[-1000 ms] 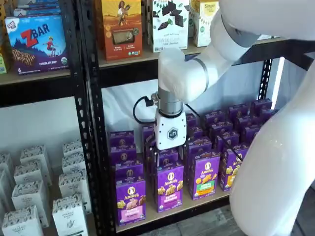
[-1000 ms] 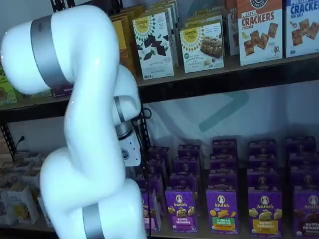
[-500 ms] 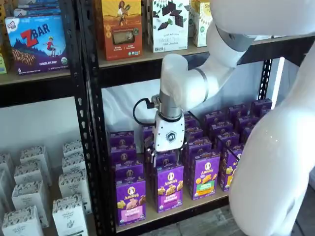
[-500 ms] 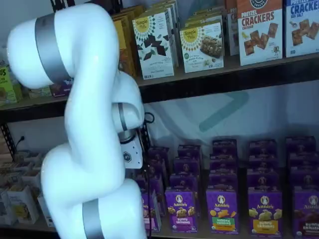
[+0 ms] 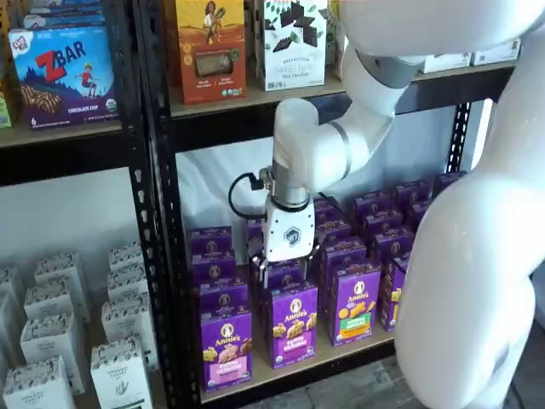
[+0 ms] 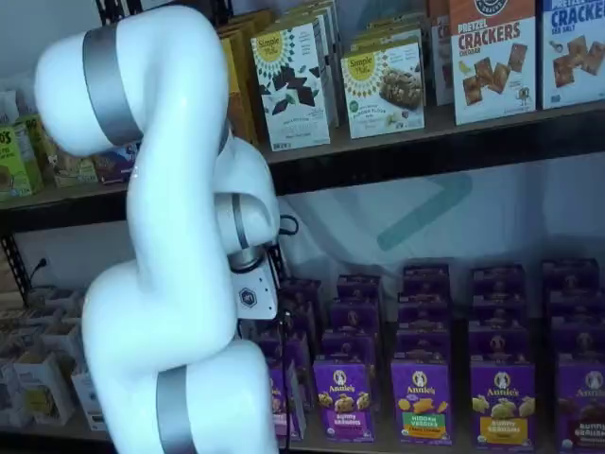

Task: Pick up the purple box with a pink patch in the middle, on the bottom shelf, the first box from the left

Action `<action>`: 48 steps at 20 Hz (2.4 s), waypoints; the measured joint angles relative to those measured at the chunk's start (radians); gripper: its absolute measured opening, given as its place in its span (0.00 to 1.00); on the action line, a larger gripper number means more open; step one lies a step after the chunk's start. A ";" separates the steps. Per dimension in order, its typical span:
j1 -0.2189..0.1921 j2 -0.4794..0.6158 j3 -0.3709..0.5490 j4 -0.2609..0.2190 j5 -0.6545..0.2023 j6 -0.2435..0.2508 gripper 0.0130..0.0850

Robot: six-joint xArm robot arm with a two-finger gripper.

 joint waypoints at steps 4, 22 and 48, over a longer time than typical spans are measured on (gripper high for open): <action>0.007 0.050 -0.029 0.002 -0.028 0.004 1.00; 0.019 0.318 -0.208 0.026 -0.081 -0.006 1.00; 0.018 0.583 -0.424 0.014 -0.143 0.002 1.00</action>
